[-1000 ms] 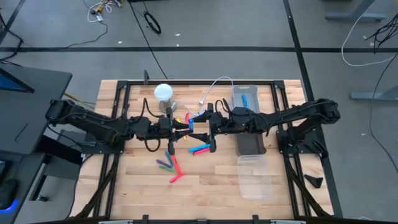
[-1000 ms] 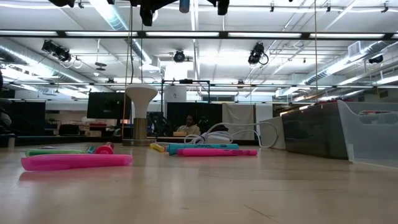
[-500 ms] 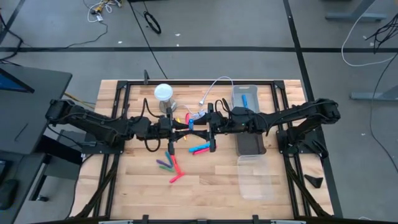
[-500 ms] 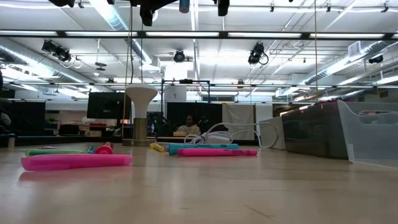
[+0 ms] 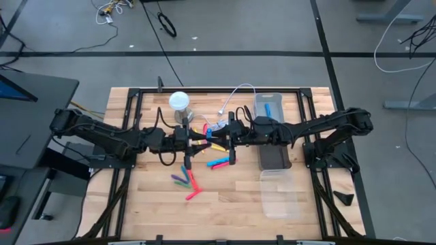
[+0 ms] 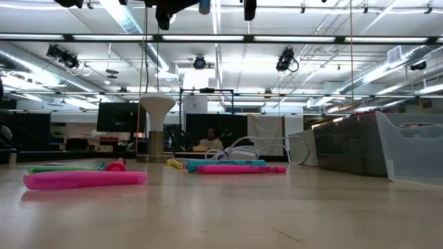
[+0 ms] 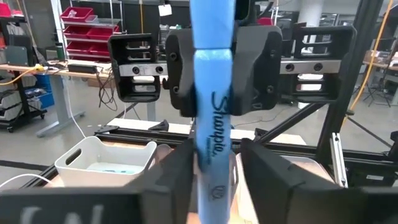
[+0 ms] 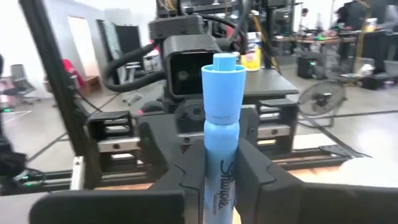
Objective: Pick & Place Markers
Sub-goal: Put the left blue highlighter into the gray bin
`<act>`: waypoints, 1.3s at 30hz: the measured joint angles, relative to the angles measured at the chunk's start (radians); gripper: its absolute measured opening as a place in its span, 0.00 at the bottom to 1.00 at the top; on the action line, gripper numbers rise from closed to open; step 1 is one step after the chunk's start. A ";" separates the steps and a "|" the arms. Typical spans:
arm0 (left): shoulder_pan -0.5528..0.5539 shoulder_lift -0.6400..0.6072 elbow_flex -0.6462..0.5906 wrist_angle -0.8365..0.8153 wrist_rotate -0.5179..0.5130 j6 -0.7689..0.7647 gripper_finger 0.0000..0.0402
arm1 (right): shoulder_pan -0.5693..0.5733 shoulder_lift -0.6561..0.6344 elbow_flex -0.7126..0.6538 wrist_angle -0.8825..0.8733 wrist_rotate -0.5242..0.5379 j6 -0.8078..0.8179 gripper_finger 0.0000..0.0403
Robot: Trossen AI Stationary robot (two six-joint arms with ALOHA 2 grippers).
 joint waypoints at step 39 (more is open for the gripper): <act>0.017 -0.001 0.000 -0.068 -0.028 -0.009 0.52 | 0.125 -0.514 -0.480 -0.185 0.596 0.135 0.11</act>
